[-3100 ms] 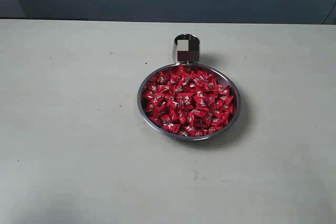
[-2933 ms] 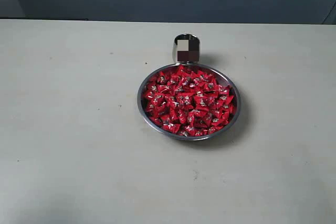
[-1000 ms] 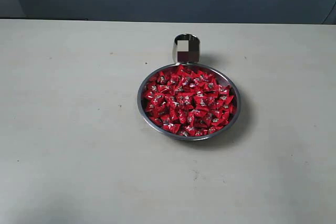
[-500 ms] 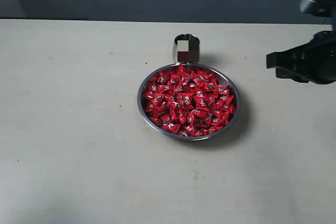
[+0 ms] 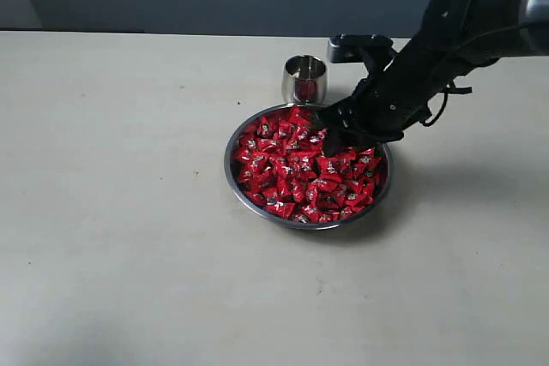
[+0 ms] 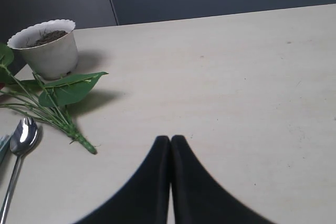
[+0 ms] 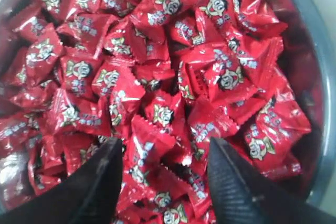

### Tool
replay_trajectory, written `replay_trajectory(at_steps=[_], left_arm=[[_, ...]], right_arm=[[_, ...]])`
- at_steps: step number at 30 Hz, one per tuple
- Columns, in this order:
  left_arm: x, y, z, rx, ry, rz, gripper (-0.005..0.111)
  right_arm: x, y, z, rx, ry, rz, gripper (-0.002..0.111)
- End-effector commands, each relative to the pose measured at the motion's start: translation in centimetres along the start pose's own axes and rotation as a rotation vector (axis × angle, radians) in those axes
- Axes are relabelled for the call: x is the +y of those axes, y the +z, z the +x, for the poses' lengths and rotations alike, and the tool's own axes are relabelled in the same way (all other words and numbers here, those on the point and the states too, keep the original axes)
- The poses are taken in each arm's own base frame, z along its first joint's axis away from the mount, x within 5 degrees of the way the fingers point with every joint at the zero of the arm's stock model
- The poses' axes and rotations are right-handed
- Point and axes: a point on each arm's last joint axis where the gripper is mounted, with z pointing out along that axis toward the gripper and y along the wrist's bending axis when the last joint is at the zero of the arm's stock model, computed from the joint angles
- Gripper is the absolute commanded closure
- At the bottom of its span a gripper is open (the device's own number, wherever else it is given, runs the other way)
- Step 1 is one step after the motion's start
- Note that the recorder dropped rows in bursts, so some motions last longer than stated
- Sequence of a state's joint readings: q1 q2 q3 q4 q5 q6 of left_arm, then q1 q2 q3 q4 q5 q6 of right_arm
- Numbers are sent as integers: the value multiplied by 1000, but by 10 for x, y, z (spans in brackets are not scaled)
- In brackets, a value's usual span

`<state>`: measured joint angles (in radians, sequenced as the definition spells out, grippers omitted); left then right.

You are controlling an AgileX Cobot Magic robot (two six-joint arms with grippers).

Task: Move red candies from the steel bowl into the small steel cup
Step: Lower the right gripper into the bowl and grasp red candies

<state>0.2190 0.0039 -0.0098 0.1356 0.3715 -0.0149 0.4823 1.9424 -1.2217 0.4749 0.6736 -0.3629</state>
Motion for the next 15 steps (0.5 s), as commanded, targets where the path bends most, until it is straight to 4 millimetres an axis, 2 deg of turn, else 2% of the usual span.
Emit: replay_trajectory(at_steps=[1,3,5,6,9,12,15], left_arm=[[0,0,1,-4,-4,2,106],[0,0,1,-4,-4,2,106],[0,0,1,-4,-4,2,106],[0,0,1,-4,-4,2,106],[0,0,1,-4,-4,2,106],[0,0,1,-4,-4,2,106],[0,0,1,-4,-4,2,106]], right_arm=[[3,19,-5,36,-14,-13,60],[7,27,-4,55,-26,-16,60],[10,32,-3,68,-37,-18,66],[10,34,-2,72,-39,-17,74],[11,33,-2,71,-38,-19,109],[14,22,-6,49,-61,-14,107],[19,-2,-16,-12,-108,4,107]])
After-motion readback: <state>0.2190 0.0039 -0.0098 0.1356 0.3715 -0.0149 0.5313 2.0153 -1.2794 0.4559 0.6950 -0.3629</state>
